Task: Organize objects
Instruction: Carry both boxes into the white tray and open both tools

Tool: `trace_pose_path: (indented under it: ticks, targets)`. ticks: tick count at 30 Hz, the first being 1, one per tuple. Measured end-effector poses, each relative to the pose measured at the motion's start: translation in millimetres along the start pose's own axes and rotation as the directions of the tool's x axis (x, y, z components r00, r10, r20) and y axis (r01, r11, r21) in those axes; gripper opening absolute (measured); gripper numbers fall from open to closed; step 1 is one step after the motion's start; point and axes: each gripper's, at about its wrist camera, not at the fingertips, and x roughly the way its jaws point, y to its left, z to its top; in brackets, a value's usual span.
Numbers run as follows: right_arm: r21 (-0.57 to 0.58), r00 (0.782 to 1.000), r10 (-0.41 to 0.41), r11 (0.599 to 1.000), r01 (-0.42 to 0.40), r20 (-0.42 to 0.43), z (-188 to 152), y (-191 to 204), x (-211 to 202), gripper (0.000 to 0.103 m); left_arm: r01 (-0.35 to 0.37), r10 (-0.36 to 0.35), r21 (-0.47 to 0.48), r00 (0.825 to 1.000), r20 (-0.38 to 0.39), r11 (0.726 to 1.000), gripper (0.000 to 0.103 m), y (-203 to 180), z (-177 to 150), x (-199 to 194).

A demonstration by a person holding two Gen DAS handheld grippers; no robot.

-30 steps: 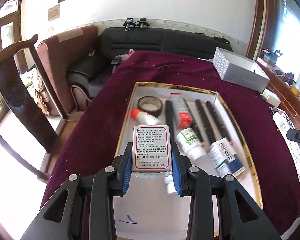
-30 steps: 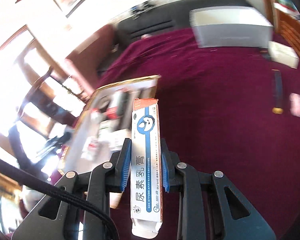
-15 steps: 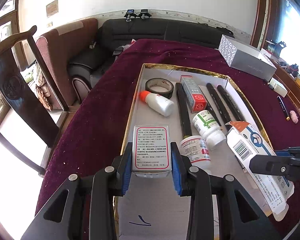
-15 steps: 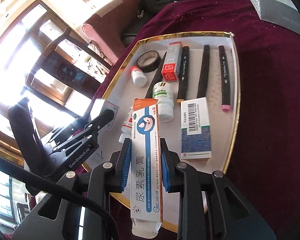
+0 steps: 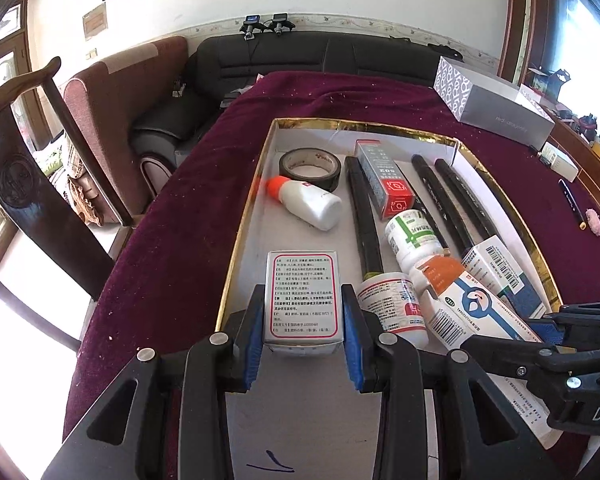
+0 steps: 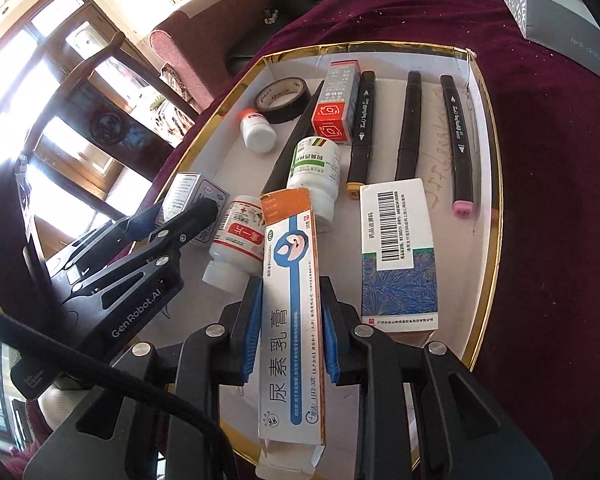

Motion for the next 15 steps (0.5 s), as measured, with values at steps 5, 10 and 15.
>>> trace_pose_path:
  ticks: [5, 10, 15]
  targets:
    - [0.004, 1.000, -0.001, 1.000, 0.001, -0.010, -0.7, -1.3, 5.6, 0.024, 0.002, -0.002, -0.007, 1.000, -0.004, 1.000, 0.030, 1.0, 0.6, 2.0]
    - [0.003, 1.000, -0.008, 1.000, 0.008, -0.011, -3.8, -2.7, 6.2, 0.024, 0.004, -0.004, -0.014, 1.000, -0.002, 1.000, 0.030, 1.7, 1.1, 1.6]
    - [-0.004, 1.000, -0.014, 1.000, 0.014, -0.007, -4.5, -2.4, 5.5, 0.025, 0.002, -0.002, -0.034, 1.000, 0.008, 0.999, 0.030, 4.0, 0.2, -1.1]
